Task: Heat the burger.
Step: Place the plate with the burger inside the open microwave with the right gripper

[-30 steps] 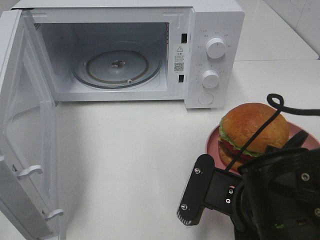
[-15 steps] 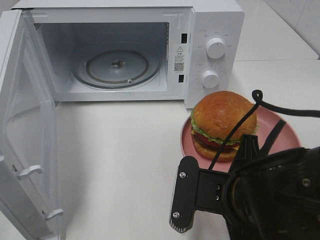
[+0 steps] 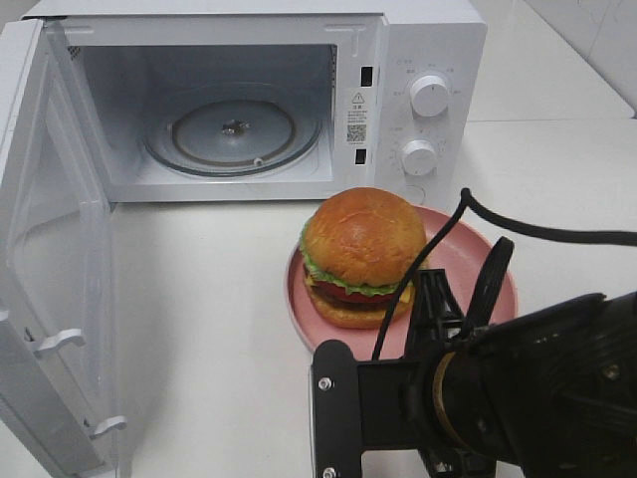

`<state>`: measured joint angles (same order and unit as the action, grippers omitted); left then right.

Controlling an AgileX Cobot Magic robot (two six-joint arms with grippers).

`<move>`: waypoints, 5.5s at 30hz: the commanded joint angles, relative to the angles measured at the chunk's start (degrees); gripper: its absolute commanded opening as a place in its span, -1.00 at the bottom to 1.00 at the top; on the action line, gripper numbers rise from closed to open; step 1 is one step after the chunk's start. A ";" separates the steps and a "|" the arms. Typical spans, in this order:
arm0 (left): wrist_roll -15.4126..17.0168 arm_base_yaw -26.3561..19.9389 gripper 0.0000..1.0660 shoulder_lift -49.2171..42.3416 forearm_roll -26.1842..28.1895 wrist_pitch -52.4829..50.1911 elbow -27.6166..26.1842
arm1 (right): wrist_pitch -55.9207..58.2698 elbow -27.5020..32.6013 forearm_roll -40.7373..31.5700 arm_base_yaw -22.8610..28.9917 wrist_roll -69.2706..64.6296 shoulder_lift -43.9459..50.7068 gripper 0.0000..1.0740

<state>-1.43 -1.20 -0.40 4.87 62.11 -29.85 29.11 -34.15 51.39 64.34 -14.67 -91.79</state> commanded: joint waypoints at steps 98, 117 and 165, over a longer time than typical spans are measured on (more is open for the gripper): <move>0.17 0.11 0.87 -0.80 -0.06 -0.80 0.11 | -11.29 -37.18 -39.59 -22.57 80.16 -17.76 -1.00; 0.17 0.11 0.87 -0.80 -0.06 -0.80 0.11 | -8.71 -51.22 -37.30 -22.57 71.62 -27.22 -1.00; 0.17 0.11 0.87 -0.80 -0.11 -0.80 0.11 | 1.49 -79.53 -37.76 -25.50 67.95 -44.86 -0.61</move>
<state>-1.43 -1.20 -0.40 4.87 62.11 -29.85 32.95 -112.93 13.29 38.85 54.14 -137.51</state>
